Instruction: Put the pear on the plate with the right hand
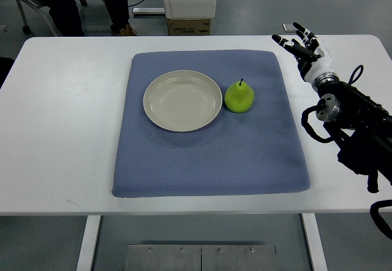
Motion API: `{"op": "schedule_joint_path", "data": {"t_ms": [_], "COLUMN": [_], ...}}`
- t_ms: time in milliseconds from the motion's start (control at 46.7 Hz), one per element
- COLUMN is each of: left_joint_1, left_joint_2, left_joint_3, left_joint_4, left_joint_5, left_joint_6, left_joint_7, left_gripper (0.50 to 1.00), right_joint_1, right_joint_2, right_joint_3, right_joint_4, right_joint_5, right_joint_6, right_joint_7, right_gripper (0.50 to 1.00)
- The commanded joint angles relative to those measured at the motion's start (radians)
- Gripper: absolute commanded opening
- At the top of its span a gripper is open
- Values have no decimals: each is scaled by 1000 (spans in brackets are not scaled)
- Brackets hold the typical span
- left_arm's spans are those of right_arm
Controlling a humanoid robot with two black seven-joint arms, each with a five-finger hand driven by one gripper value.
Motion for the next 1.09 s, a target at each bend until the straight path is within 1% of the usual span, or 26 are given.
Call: {"op": "schedule_joint_path", "data": {"t_ms": [0,1071], "left_joint_1": [0,4], "left_joint_2": [0,0], "left_joint_3": [0,0], "left_joint_4": [0,0], "left_joint_5": [0,0], "left_joint_6": [2,0], "left_joint_7": [0,0], "left_gripper": [1000,1000], "right_joint_1": [0,31], "right_joint_2": [0,-1], "right_joint_3": [0,0], "right_joint_4": [0,1], "right_joint_5": [0,0], "right_joint_6": [0,2], "right_joint_7": [0,0], "right_gripper": [1000,1000]}}
